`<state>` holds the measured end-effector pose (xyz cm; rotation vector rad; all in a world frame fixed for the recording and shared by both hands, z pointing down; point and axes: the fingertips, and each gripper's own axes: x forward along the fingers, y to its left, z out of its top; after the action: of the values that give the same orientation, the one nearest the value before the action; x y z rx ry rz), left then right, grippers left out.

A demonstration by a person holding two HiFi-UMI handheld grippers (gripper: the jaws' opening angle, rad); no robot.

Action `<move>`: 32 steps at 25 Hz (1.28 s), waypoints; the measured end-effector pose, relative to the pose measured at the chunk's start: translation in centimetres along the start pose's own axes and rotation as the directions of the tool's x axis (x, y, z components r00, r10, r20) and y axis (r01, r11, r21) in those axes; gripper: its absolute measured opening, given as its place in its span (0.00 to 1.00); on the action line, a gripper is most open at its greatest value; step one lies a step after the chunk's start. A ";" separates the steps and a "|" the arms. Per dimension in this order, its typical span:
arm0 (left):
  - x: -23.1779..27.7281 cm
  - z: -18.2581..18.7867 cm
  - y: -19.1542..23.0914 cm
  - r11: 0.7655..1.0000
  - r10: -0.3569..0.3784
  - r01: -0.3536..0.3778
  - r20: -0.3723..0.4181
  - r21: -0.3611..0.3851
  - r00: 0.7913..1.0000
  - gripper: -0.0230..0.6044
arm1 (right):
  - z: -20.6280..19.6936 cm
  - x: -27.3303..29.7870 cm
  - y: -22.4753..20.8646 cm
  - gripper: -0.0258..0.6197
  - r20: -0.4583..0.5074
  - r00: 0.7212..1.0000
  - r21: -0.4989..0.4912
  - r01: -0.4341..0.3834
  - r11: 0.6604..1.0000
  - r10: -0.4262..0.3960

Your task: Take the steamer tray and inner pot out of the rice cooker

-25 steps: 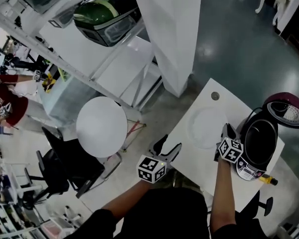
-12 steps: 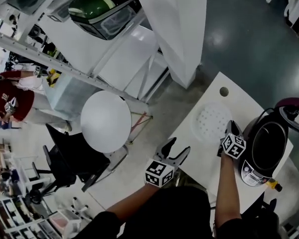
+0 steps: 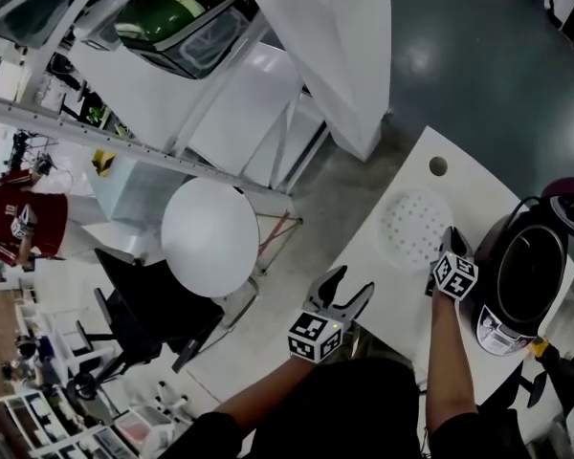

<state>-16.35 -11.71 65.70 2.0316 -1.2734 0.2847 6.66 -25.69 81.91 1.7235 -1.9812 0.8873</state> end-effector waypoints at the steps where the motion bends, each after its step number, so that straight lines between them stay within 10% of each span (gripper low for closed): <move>1: 0.0 0.0 0.1 1.000 0.002 -0.002 0.001 0.001 1.000 0.46 | -0.2 0.1 -0.1 0.07 -0.002 1.000 -0.002 0.001 1.000 -0.001; 18: -1.4 0.7 1.4 0.997 0.057 -0.053 0.067 -0.052 0.996 0.46 | -0.6 -0.8 -0.2 0.07 -0.020 0.999 0.003 0.031 1.000 -0.030; 32: -3.9 2.8 0.1 0.999 0.029 -0.026 0.121 -0.027 0.992 0.45 | 5.9 -10.8 7.8 0.07 0.109 0.973 -0.157 -0.187 0.970 0.205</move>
<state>-18.78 -10.88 61.72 2.0374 -1.3731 0.1596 1.80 -21.22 68.94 1.5551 -2.2696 0.6906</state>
